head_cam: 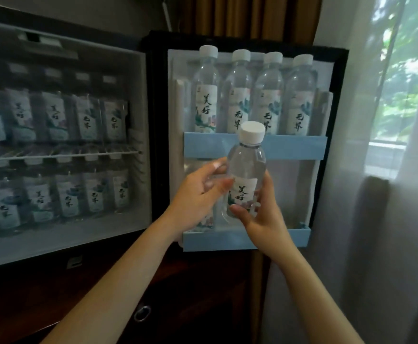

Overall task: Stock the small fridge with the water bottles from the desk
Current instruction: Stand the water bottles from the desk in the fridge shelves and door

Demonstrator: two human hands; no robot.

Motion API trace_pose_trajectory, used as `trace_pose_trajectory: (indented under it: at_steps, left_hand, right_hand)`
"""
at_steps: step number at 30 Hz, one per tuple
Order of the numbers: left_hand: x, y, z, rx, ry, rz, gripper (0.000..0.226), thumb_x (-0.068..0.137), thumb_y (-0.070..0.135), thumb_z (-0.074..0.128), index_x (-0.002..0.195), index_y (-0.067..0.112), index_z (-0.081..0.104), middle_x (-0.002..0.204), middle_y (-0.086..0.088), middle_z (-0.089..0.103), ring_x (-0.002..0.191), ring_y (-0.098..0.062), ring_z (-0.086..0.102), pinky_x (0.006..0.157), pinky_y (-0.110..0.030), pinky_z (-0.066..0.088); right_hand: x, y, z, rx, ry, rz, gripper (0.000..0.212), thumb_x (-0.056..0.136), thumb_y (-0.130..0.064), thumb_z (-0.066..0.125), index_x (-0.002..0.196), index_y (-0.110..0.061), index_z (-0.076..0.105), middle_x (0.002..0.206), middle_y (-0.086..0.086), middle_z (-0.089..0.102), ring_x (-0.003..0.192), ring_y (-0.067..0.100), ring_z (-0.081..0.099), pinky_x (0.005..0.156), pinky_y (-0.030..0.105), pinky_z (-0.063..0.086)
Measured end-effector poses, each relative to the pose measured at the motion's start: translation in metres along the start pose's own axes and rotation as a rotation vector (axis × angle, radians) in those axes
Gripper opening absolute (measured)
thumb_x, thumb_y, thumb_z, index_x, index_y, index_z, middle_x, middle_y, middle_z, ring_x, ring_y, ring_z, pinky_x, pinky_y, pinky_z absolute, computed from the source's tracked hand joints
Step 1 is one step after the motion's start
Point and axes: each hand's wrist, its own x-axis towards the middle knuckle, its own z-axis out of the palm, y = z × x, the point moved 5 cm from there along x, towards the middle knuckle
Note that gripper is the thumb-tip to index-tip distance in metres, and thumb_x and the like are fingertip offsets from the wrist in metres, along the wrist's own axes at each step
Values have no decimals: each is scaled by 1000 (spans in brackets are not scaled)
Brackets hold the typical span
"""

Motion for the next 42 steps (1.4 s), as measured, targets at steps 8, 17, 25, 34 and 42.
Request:
trace_pose_trajectory:
  at_steps: [8,17,25,34,42]
  left_hand:
    - [11,2,-12,512,256,262,32,73,6,75,102,17,69,87,20,64,78,10,62,72,-5,47]
    - [3,-8,-29,685,438,300,7,76,7,74,83,6,73,79,6,66,74,-6,60,70,-10,47]
    - [-6,-22,-37,743,564,184,11,82,12,68,90,5,64,90,-1,59,78,-12,57,67,-20,47]
    - [-3,-29,-33,955,529,-17,42,75,48,69,94,18,46,82,10,43,75,-10,43,48,-17,27]
    - [-4,-24,-33,967,487,-72,49,69,46,73,89,26,33,72,20,30,71,-12,43,46,-20,22]
  right_hand:
    - [4,45,5,-14,-35,97,68,83,-4,65,134,-24,24,116,-16,53,103,-1,58,78,9,46]
    - [6,71,20,-119,-168,156,89,83,-17,66,130,-61,4,112,-20,56,97,9,60,87,37,51]
    - [7,80,21,-210,-234,228,89,82,-20,68,124,-61,1,100,-36,51,84,-11,55,76,20,43]
    - [13,71,24,-178,-335,280,95,85,-7,64,143,-26,-9,100,-23,51,97,6,58,90,26,46]
    - [14,73,24,-172,-316,370,113,77,-35,73,141,-34,-20,106,-18,53,82,-7,57,76,17,44]
